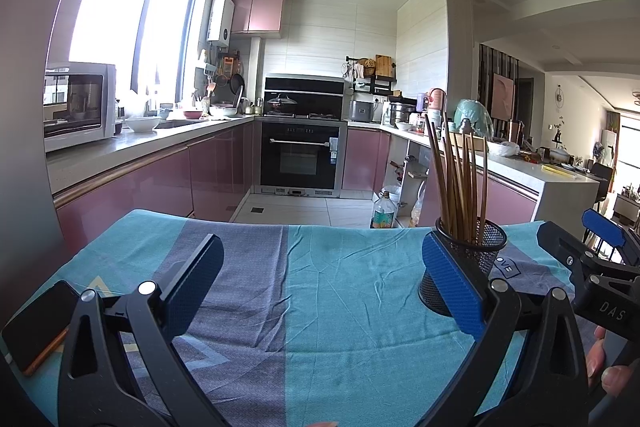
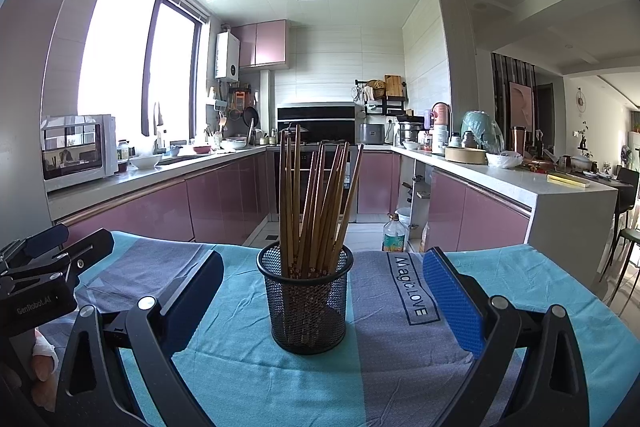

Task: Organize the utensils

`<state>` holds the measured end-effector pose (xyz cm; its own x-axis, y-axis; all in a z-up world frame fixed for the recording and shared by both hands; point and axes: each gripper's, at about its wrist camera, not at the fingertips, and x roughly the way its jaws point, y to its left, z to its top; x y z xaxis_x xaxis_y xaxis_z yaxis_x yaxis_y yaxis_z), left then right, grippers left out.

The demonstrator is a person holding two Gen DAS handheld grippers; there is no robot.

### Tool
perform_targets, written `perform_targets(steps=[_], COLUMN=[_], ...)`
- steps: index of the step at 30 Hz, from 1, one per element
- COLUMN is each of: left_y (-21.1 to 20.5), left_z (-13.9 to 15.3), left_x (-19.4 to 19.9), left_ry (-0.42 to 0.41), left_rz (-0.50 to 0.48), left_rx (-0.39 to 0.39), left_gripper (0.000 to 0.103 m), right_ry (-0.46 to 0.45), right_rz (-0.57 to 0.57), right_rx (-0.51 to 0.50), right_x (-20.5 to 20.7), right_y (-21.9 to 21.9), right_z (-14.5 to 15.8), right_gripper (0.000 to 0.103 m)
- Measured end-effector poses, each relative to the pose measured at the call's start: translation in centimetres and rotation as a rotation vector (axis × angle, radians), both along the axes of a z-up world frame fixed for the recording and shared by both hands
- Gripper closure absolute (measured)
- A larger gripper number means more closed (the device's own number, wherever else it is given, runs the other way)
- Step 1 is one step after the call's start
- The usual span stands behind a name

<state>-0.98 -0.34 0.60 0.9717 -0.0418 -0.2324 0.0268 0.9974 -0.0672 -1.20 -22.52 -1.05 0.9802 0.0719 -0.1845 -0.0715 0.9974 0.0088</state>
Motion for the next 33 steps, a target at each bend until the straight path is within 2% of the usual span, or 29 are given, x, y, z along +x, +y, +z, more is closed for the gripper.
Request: perform_targets(steps=[33], left_y=[-0.01], left_z=[-0.03], left_x=[-0.31], left_ry=[-0.004], left_rz=[-0.006], left_rx=[0.01], left_gripper=[0.005], right_ry=[0.004], right_rz=[0.008], right_rx=[0.005], right_x=[0.13], right_y=[-0.11], right_z=[0.05], right_gripper=[0.006])
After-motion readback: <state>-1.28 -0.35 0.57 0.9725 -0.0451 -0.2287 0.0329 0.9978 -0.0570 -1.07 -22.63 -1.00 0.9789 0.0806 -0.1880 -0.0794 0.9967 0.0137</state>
